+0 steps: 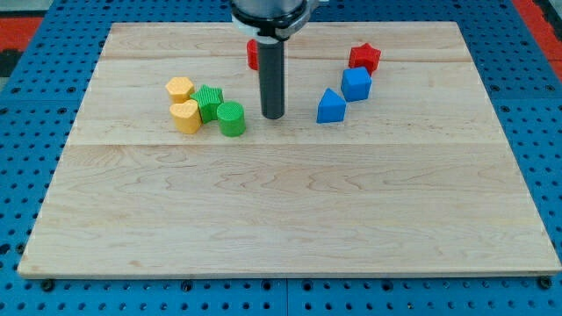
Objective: Move the arm above the green star
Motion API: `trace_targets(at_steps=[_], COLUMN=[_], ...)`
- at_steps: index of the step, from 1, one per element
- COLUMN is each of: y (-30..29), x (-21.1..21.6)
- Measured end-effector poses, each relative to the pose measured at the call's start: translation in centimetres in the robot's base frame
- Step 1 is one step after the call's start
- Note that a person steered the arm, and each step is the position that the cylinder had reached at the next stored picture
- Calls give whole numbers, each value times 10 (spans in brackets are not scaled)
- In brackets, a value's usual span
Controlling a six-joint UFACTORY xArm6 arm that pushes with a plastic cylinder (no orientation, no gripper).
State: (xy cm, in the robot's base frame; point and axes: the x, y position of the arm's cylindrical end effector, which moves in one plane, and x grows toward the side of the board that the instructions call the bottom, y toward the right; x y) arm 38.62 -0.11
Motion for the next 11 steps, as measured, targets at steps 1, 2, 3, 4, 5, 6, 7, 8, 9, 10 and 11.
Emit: trace_targets(at_steps=[1, 2, 3, 4, 5, 6, 7, 8, 9, 10, 11], y=[51, 69, 67, 20, -15, -62, -86, -90, -92, -92, -85], x=[0, 0, 0, 0, -54, -74, -74, -75, -75, -75, -72])
